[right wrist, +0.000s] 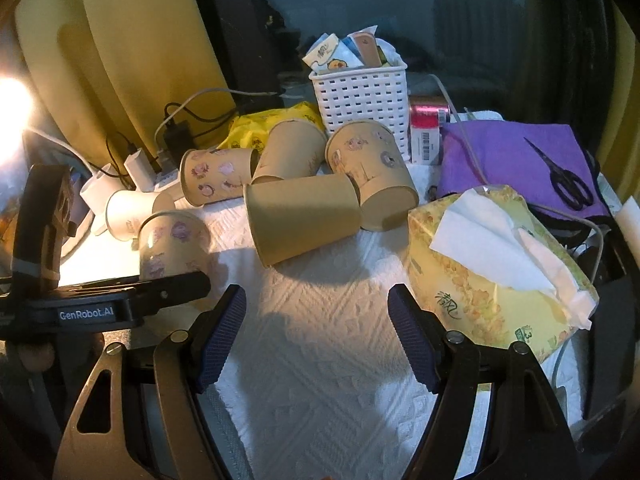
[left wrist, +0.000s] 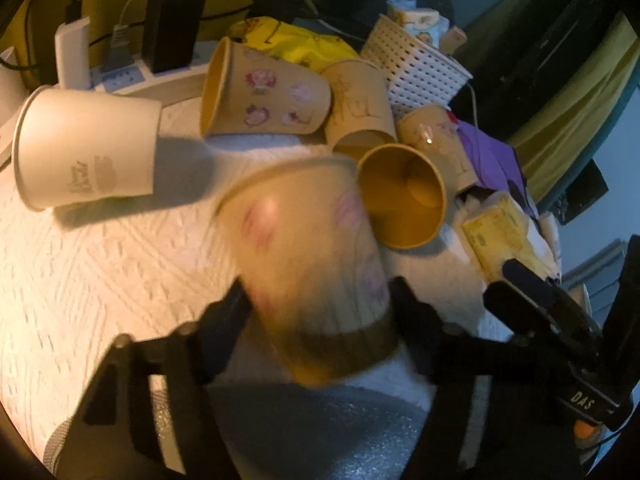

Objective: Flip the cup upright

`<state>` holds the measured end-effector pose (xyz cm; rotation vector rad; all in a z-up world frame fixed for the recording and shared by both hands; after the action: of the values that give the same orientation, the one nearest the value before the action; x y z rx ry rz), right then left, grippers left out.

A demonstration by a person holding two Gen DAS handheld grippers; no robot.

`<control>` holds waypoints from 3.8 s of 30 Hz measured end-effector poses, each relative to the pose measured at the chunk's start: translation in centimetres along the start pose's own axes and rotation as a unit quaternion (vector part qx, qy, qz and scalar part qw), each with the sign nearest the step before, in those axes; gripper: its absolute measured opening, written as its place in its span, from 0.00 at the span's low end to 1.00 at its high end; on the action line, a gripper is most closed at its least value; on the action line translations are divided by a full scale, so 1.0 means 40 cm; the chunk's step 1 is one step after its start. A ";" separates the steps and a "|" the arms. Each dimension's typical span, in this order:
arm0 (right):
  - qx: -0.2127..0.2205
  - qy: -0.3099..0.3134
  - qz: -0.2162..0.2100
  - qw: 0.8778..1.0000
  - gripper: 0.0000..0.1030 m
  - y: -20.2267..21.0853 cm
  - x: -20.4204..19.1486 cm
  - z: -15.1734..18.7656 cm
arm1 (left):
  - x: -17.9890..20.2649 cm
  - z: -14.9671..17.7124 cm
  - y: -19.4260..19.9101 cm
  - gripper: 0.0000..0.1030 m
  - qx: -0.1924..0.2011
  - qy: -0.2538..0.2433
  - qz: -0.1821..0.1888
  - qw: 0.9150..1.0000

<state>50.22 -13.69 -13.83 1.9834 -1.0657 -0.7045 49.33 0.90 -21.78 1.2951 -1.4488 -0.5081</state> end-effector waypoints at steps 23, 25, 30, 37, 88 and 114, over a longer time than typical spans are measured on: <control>0.040 -0.011 0.007 0.999 0.74 0.184 -0.069 0.073 | 0.111 0.154 0.179 0.61 0.073 -0.116 -0.012 0.991; 0.041 -0.013 0.002 0.999 0.74 0.204 -0.076 0.092 | 0.124 0.185 0.192 0.61 0.073 -0.125 -0.012 0.989; 0.044 -0.028 -0.008 0.999 0.74 0.253 -0.077 0.136 | 0.158 0.267 0.217 0.61 0.074 -0.150 -0.016 0.986; 0.046 -0.032 -0.007 0.998 0.74 0.300 -0.102 0.196 | 0.169 0.374 0.241 0.61 0.067 -0.165 -0.017 0.984; -0.062 -0.024 -0.257 0.964 0.74 0.343 -0.591 0.468 | 0.087 0.766 0.458 0.61 0.177 -0.226 0.003 0.958; -0.046 0.021 -0.185 0.981 0.68 0.299 -0.601 0.427 | 0.005 0.740 0.397 0.72 0.125 -0.190 -0.031 0.973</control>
<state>20.23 -3.53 -10.84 2.1282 -0.6301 -0.8840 16.29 -3.86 -18.16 1.5022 -1.8383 -0.6583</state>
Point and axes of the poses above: each gripper's, at about its wrist camera, not at the fingertips, and y roughly against the way its jaws point, x to its right, z to its underside, the point moved 10 cm from there along -y, roughly the way its jaws point, and after that the axes turned 11 degrees about -x, right-handed, at the moved point
